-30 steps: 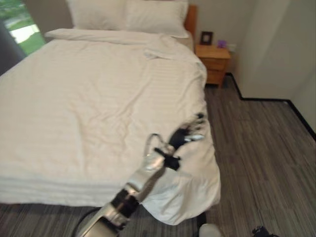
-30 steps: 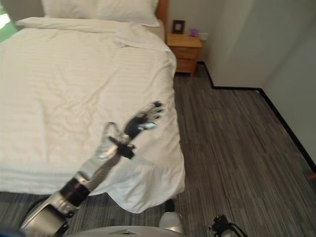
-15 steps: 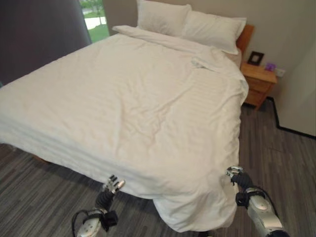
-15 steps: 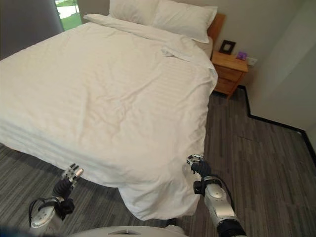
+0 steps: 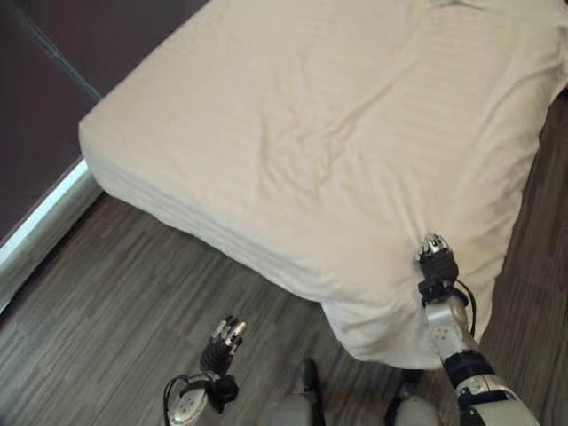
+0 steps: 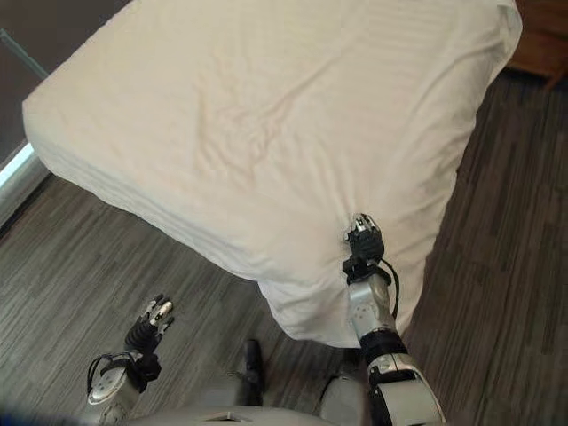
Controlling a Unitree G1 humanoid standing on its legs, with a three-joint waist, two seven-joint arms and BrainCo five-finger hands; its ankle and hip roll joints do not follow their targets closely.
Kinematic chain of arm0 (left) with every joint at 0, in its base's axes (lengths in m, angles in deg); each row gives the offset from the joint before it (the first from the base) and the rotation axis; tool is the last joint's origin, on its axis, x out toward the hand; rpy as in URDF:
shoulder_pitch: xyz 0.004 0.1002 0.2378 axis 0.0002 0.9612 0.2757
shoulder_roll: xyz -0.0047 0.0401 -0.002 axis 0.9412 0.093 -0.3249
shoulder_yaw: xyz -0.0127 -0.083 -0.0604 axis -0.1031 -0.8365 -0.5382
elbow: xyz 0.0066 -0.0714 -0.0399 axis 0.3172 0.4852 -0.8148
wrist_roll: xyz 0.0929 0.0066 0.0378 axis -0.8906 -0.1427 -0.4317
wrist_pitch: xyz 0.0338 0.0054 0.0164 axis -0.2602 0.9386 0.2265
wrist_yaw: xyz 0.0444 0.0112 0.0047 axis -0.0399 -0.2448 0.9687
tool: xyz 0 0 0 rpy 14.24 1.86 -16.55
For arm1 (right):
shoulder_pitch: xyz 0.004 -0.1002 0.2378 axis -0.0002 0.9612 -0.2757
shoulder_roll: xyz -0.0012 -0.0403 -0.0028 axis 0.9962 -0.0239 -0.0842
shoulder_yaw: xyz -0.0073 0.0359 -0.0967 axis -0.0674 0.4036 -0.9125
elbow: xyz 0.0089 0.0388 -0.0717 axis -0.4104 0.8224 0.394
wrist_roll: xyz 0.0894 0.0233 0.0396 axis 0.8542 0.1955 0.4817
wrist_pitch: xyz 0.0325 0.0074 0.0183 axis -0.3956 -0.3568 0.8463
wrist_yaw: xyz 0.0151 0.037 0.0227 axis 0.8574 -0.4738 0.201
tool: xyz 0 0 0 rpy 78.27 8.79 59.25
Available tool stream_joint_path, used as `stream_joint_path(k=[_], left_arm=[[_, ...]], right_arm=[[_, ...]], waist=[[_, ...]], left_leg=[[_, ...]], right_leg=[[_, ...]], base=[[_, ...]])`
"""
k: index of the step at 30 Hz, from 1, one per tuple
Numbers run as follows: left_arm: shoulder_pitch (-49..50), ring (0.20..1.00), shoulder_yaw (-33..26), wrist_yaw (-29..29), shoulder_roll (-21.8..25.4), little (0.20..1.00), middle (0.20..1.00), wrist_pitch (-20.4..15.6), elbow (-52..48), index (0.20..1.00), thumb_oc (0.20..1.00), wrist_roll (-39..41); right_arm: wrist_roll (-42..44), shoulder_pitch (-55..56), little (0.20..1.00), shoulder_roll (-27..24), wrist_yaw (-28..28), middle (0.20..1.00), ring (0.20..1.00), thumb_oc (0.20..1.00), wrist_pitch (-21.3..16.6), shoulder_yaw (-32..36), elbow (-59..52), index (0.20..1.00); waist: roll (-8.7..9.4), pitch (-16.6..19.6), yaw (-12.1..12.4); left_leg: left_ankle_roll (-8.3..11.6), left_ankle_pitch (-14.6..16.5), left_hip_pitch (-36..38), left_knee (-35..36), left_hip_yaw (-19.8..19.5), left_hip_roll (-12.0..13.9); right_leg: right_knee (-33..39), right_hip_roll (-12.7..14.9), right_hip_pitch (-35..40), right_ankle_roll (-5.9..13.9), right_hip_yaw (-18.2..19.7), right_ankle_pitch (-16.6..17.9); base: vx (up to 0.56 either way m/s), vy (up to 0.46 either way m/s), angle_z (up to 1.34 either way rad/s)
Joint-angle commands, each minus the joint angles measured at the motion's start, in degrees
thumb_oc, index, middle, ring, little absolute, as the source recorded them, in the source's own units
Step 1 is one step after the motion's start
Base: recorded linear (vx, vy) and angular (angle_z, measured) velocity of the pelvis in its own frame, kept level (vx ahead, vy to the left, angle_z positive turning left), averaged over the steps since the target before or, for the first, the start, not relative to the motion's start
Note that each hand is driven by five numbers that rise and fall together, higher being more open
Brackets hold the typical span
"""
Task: Making the bed.
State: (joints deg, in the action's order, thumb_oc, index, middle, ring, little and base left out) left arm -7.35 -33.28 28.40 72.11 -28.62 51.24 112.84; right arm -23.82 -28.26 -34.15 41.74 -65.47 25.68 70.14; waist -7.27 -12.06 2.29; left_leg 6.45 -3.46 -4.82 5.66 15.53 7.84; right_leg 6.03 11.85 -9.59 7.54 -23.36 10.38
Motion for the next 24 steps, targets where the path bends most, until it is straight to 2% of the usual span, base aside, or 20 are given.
stream_joint_path(k=[1, 4, 5, 6, 7, 8, 9, 10, 11, 12, 13, 14, 15, 16, 17, 18, 20, 21, 22, 24], left_arm=[[-3.5, 1.000, 0.5, -0.6, -0.5, 1.000, 1.000, -2.9, -0.2, 1.000, 1.000, 3.1], [-3.3, 1.000, 1.0, -0.5, -1.2, 1.000, 1.000, -2.6, -1.0, 1.000, 1.000, 3.9], [-3.1, 1.000, 0.9, -0.1, -1.4, 1.000, 1.000, -2.9, -1.4, 1.000, 1.000, 4.3], [-2.8, 1.000, 1.1, 0.4, -1.5, 1.000, 1.000, -3.3, -2.8, 1.000, 1.000, 4.5], [-2.9, 1.000, 1.2, 0.6, -1.5, 1.000, 1.000, -3.1, -3.2, 1.000, 1.000, 4.3], [-2.9, 1.000, 1.4, 0.9, -1.3, 1.000, 1.000, -2.9, -3.4, 1.000, 1.000, 3.7], [-3.4, 1.000, 2.7, 0.6, -0.8, 1.000, 1.000, -2.0, -3.5, 1.000, 1.000, 2.9], [-3.4, 1.000, 2.7, 0.6, -0.8, 1.000, 1.000, -2.0, -3.5, 1.000, 1.000, 2.9], [-5.2, 1.000, 4.8, -0.3, 0.0, 1.000, 1.000, -0.4, -4.1, 1.000, 1.000, -0.3], [-5.2, 1.000, 4.8, -0.3, 0.0, 1.000, 1.000, -0.4, -4.1, 1.000, 1.000, -0.3], [-5.7, 1.000, 5.4, -0.7, 0.4, 1.000, 1.000, 0.0, -4.8, 1.000, 1.000, -1.4], [-6.0, 1.000, 5.6, -0.8, 0.9, 1.000, 1.000, -0.2, -5.9, 1.000, 1.000, -2.7], [-6.4, 1.000, 6.0, -1.0, 1.5, 1.000, 1.000, -0.3, -7.7, 1.000, 1.000, -4.5], [-6.4, 1.000, 6.0, -1.0, 1.5, 1.000, 1.000, -0.3, -7.7, 1.000, 1.000, -4.5], [-8.0, 1.000, 6.4, 0.0, 3.3, 1.000, 1.000, -1.4, -12.3, 1.000, 1.000, -9.0], [-8.0, 1.000, 6.4, 0.0, 3.3, 1.000, 1.000, -1.4, -12.3, 1.000, 1.000, -9.0], [-7.9, 1.000, 5.2, 1.1, 4.8, 1.000, 1.000, -2.4, -17.4, 1.000, 1.000, -9.0], [-7.8, 1.000, 5.2, 1.1, 4.8, 1.000, 1.000, -2.3, -17.6, 1.000, 1.000, -9.0], [-6.8, 1.000, 4.6, 1.0, 5.2, 1.000, 1.000, -2.6, -19.6, 1.000, 1.000, -8.5], [-4.9, 1.000, 3.7, 0.3, 6.1, 1.000, 1.000, -2.4, -23.3, 1.000, 1.000, -7.8]], right_arm=[[0.8, 2.9, 0.200, -1.7, -4.3, 0.200, 0.200, 0.200, 4.4, 4.8, 10.2, 0.200], [1.2, 4.8, 0.200, -2.7, -3.9, 0.200, 0.200, 0.200, 5.6, 6.8, 14.2, 0.200], [1.1, 5.9, 0.200, -3.0, -4.0, 0.200, 0.200, 0.200, 5.6, 7.1, 14.9, 0.200], [-0.1, 8.9, 0.200, -3.7, -4.3, 0.200, 0.200, 0.200, 5.8, 8.5, 15.1, 0.200], [-0.6, 10.1, 0.200, -3.9, -4.5, 0.200, 0.200, 0.200, 6.4, 9.4, 15.7, 0.200], [-1.2, 11.4, 0.200, -4.5, -4.7, 0.200, 0.200, 0.200, 6.7, 10.7, 16.3, 0.200], [-3.2, 14.1, 0.200, -5.8, -4.8, 0.200, 0.200, 0.200, 7.6, 13.1, 16.6, 0.200], [-3.2, 14.2, 0.200, -5.8, -4.8, 0.200, 0.200, 0.200, 7.6, 13.1, 16.6, 0.200], [-4.6, 18.6, 0.200, -7.5, -4.0, 0.200, 0.200, 0.200, 9.0, 16.9, 17.2, 0.200], [-4.6, 18.6, 0.200, -7.5, -4.0, 0.200, 0.200, 0.200, 9.0, 16.9, 17.2, 0.200], [-6.5, 19.8, 0.203, -7.6, -4.1, 0.203, 0.203, 0.203, 9.5, 17.3, 17.2, 0.203], [-8.4, 20.5, 1.000, -7.5, -4.1, 1.000, 1.000, 1.000, 10.1, 17.2, 16.9, 1.000], [-10.3, 21.7, 1.000, -7.9, -4.4, 1.000, 1.000, 1.000, 10.4, 17.6, 16.9, 1.000], [-10.3, 21.7, 1.000, -7.8, -4.4, 1.000, 1.000, 1.000, 10.4, 17.6, 16.9, 1.000], [-16.4, 23.9, 1.000, -6.8, -5.6, 1.000, 1.000, 1.000, 10.1, 15.8, 14.2, 1.000], [-16.4, 23.9, 1.000, -6.7, -5.7, 1.000, 1.000, 1.000, 10.1, 15.8, 14.1, 1.000], [-21.9, 24.7, 1.000, -7.2, -7.5, 1.000, 1.000, 1.000, 9.2, 12.7, 7.8, 1.000], [-21.9, 24.8, 1.000, -7.1, -7.6, 1.000, 1.000, 1.000, 9.3, 12.6, 7.6, 1.000], [-23.8, 25.5, 1.000, -7.3, -7.6, 1.000, 1.000, 1.000, 8.9, 11.5, 4.7, 1.000], [-27.1, 26.5, 1.000, -7.8, -7.6, 1.000, 1.000, 1.000, 8.7, 9.8, -0.3, 1.000]], waist=[[-1.05, -2.2, 0.6], [-0.38, -4.3, -0.3], [0.69, -5.5, -0.4], [3.05, -6.9, -0.5], [3.71, -6.9, -0.5], [4.22, -6.5, -0.6], [5.11, -4.8, -1.4], [5.27, -4.7, -1.4], [5.79, -2.9, -3.8], [5.94, -2.9, -3.8], [6.64, -2.3, -4.9], [7.34, -2.2, -5.7], [7.90, -2.3, -6.3], [8.15, -2.3, -6.2], [8.71, -3.2, -6.2], [8.93, -3.2, -6.2], [8.31, -3.9, -4.4], [8.51, -3.8, -4.5], [8.29, -3.5, -3.6], [8.28, -2.4, -2.6]], left_leg=[[0.37, 1.5, 0.1, -0.7, 0.5, 1.0], [-0.52, 1.0, 1.0, -2.4, 1.1, 0.6], [-0.52, 3.6, -0.7, -7.5, -1.8, 0.3], [-0.46, 7.9, -2.3, -14.1, -9.2, -1.0], [0.00, 9.1, -2.3, -16.0, -12.8, -1.5], [0.35, 10.4, -0.9, -15.5, -15.8, -1.2], [-1.00, 11.9, 3.5, -9.6, -19.5, -1.2], [-1.03, 11.5, 3.5, -9.2, -19.5, -1.4], [-1.79, 11.0, 7.5, -4.0, -17.7, -1.0], [-1.83, 10.6, 7.4, -3.7, -17.7, -1.3], [-2.30, 10.1, 8.9, -1.6, -16.3, -2.0], [-2.66, 10.5, 10.1, -0.7, -14.9, -3.0], [-2.69, 11.6, 11.2, -0.7, -13.1, -3.6], [-2.76, 11.4, 11.1, -0.7, -13.0, -3.9], [-3.10, 11.3, 11.7, -0.7, -9.8, -4.1], [-3.16, 11.1, 11.6, -0.7, -9.9, -4.3], [-4.11, 9.5, 11.1, -0.7, -6.4, -3.8], [-4.15, 9.3, 11.0, -0.7, -6.4, -4.0], [-4.56, 8.9, 11.1, -0.7, -4.6, -3.7], [-5.48, 7.7, 10.8, -0.7, -2.0, -3.7]], right_leg=[[-1.0, 0.9, 2.5, 1.62, 4.4, -8.8], [-1.0, 0.0, 1.9, 0.77, 6.9, -8.5], [-1.0, -0.3, 1.8, 0.48, 8.5, -8.4], [-1.0, -0.5, 0.8, 0.30, 11.7, -7.7], [-1.0, -1.0, 0.2, 0.32, 13.3, -7.5], [-1.0, -1.5, -0.2, 0.70, 14.4, -7.3], [-1.0, -2.4, -1.1, 1.41, 15.7, -6.2], [-1.0, -2.2, -1.3, 1.42, 15.8, -6.0], [-1.0, -1.2, -1.5, 2.74, 14.8, -4.6], [-1.0, -1.0, -1.6, 2.76, 14.9, -4.4], [-1.0, 0.1, -1.9, 3.80, 14.4, -2.6], [-1.0, 0.9, -2.2, 5.02, 14.2, -1.1], [-1.0, 1.4, -2.2, 6.29, 13.6, 0.2], [-1.0, 1.7, -2.4, 6.31, 13.7, 0.4], [-1.0, 3.0, -2.4, 7.31, 9.5, 1.7], [-1.0, 3.3, -2.5, 7.33, 9.6, 1.8], [-5.3, 4.0, 0.2, 5.24, 1.7, -1.8], [-5.5, 4.3, 0.0, 5.19, 1.7, -1.8], [-8.2, 4.1, 1.6, 3.93, -0.3, -4.1], [-13.2, 4.0, 3.6, 3.05, -0.8, -6.5]], base=[[0.01, -0.004, -0.10], [-0.05, 0.050, -0.33], [-0.11, 0.036, -0.44], [-0.16, 0.088, -0.40], [-0.17, 0.161, -0.49], [-0.13, 0.256, -1.45], [-0.10, 0.204, -1.56], [-0.14, 0.352, -2.02], [-0.10, 0.221, -1.11], [-0.12, 0.322, -0.85], [-0.10, 0.212, -0.07], [-0.15, 0.314, -0.08], [-0.13, 0.214, -0.41], [-0.35, 0.239, -0.94], [-0.30, 0.136, -0.91], [-0.50, 0.208, -0.90], [-0.34, 0.129, -0.90], [-0.21, 0.093, -1.19], [-0.17, 0.064, -1.08], [-0.21, 0.071, -0.57]])
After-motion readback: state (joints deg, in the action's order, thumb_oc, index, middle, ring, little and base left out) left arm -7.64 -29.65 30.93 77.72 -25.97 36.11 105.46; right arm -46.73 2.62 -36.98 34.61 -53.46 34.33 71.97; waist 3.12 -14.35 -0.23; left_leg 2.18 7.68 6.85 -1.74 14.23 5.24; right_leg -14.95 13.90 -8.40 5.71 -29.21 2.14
